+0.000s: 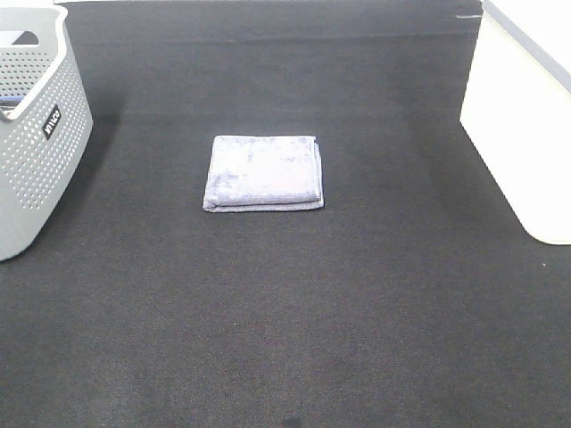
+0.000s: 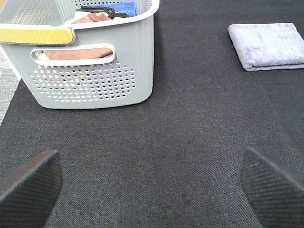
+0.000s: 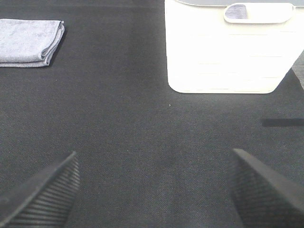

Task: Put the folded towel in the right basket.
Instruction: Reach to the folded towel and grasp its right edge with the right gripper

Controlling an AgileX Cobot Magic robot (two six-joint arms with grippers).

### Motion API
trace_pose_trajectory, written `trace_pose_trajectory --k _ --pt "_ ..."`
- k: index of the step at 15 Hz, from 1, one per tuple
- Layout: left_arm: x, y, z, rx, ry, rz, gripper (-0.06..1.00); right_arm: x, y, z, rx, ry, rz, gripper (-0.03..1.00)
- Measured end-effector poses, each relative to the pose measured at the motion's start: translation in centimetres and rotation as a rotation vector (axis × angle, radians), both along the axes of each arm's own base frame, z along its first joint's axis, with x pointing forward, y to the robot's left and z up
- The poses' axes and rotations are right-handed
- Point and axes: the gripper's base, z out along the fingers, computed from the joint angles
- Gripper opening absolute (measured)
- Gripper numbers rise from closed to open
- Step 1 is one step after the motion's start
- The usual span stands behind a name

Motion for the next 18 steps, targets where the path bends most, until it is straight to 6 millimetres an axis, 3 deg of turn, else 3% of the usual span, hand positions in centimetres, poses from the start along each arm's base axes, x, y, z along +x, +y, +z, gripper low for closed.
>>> trace_pose_trajectory --k 18 --pt "0.00 0.00 0.00 0.000 0.000 0.000 0.97 0.00 0.00 0.00 0.000 0.000 0.000 0.80"
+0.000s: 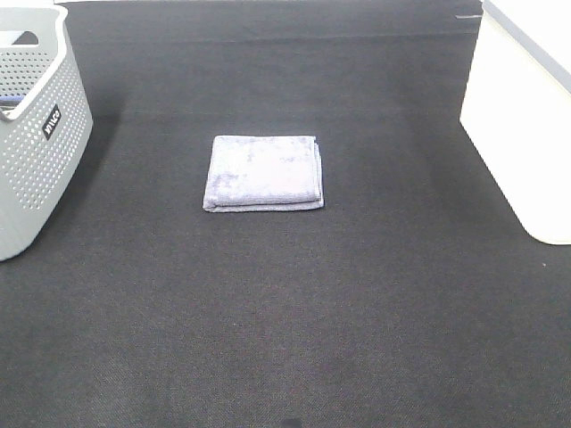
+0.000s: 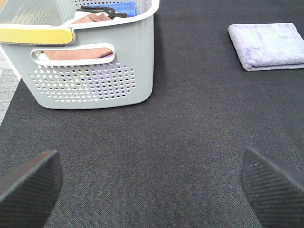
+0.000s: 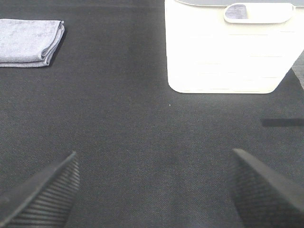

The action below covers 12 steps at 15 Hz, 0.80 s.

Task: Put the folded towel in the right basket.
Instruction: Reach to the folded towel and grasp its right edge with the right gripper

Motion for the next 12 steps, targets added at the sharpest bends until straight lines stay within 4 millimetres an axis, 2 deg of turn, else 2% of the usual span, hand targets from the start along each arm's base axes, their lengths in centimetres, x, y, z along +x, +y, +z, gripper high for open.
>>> trace_pose_trajectory --k 12 --pt "0.00 0.00 0.00 0.000 0.000 0.000 0.97 0.00 0.00 0.00 0.000 0.000 0.000 0.80"
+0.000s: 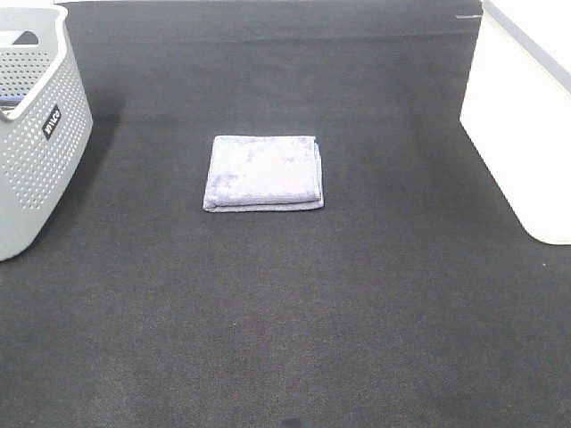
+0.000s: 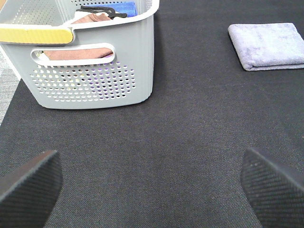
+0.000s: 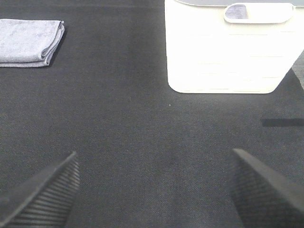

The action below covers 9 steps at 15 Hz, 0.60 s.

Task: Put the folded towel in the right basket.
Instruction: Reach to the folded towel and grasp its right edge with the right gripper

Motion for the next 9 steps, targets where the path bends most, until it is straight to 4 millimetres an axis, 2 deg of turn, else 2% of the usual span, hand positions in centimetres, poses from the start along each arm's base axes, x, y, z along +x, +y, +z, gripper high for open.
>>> trace_pose_trajectory --k 9 --pt "0.00 0.00 0.00 0.000 0.000 0.000 0.97 0.00 0.00 0.00 0.000 0.000 0.000 0.80"
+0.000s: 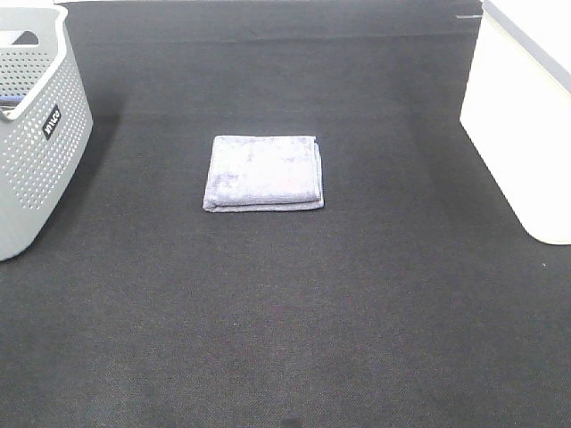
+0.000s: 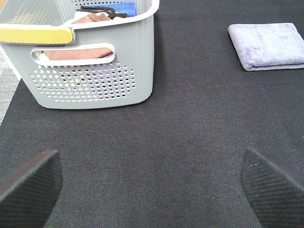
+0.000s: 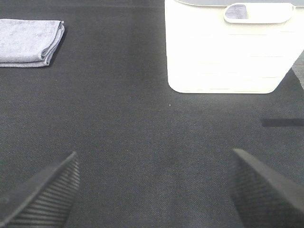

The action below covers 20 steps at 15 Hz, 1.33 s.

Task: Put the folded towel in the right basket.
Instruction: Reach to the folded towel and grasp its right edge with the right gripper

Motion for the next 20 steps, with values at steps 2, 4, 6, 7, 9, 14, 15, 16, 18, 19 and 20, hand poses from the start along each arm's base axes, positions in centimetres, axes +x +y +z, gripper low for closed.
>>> trace_pose_trajectory --k 2,4,6,7,9,14,15,16,18,19,20 --pt "0.0 0.0 0.0 0.000 0.000 0.000 0.97 0.0 0.0 0.0 0.000 0.000 0.000 0.80" --pt "0.0 0.0 0.0 0.000 0.000 0.000 0.97 0.0 0.0 0.0 0.000 0.000 0.000 0.80" --pt "0.0 0.0 0.0 0.000 0.000 0.000 0.97 0.0 0.0 0.0 0.000 0.000 0.000 0.80" --pt "0.0 0.0 0.0 0.000 0.000 0.000 0.97 0.0 0.0 0.0 0.000 0.000 0.000 0.80" --pt "0.0 0.0 0.0 0.000 0.000 0.000 0.97 0.0 0.0 0.0 0.000 0.000 0.000 0.80" --pt "0.0 0.0 0.0 0.000 0.000 0.000 0.97 0.0 0.0 0.0 0.000 0.000 0.000 0.80" --pt "0.0 0.0 0.0 0.000 0.000 0.000 0.97 0.1 0.0 0.2 0.000 -0.001 0.000 0.79" --pt "0.0 0.0 0.0 0.000 0.000 0.000 0.97 0.6 0.0 0.8 0.001 -0.011 -0.001 0.78" --pt "0.0 0.0 0.0 0.000 0.000 0.000 0.97 2.9 0.2 3.0 0.010 -0.029 -0.001 0.78" --pt "0.0 0.0 0.0 0.000 0.000 0.000 0.97 4.4 0.3 4.0 0.017 -0.015 0.001 0.78" --pt "0.0 0.0 0.0 0.000 0.000 0.000 0.97 4.4 0.3 4.0 0.017 -0.015 0.001 0.78"
